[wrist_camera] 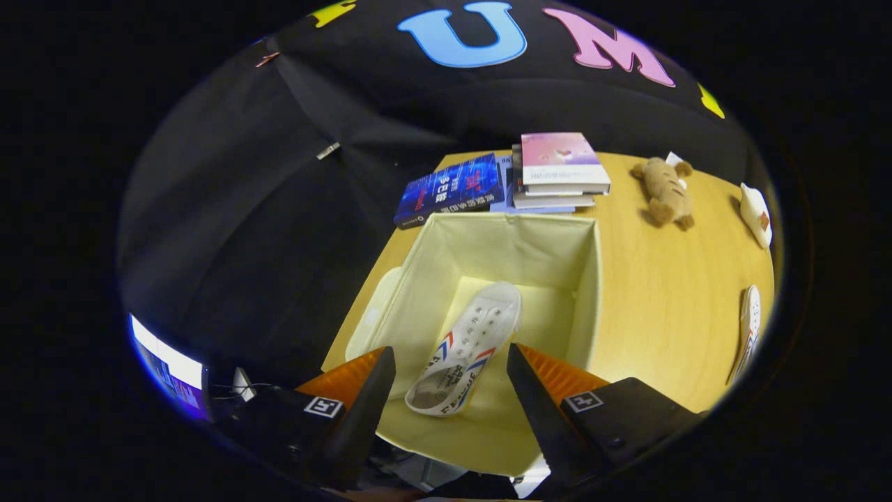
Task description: Open the storage box then place both shoes into the box .Put the left shoe in first, then the right shoe, with the right side of both shoes facing outward in a uniform manner.
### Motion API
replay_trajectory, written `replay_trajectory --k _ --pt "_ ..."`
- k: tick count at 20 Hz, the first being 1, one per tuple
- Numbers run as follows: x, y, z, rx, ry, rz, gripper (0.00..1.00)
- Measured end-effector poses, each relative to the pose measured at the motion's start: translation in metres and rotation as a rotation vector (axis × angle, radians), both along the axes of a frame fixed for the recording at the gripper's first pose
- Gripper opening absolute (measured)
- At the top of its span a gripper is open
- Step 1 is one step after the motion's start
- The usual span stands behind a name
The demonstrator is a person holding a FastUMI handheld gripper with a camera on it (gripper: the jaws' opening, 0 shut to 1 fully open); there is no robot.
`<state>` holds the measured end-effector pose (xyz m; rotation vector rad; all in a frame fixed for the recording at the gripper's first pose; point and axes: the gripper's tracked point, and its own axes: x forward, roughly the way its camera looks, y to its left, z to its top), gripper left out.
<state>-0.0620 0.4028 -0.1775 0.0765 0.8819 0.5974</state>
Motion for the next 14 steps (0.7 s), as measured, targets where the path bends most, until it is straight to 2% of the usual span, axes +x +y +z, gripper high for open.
replay_trajectory --k 3,7,11,14 --pt "0.005 -0.072 0.024 -0.026 -0.09 0.002 0.99" --pt "0.02 -0.191 0.044 -0.076 -0.174 -0.068 0.99" --pt "0.042 -0.311 0.03 -0.162 -0.214 -0.152 0.99" --pt "0.051 -0.39 0.005 -0.217 -0.187 -0.244 0.99"
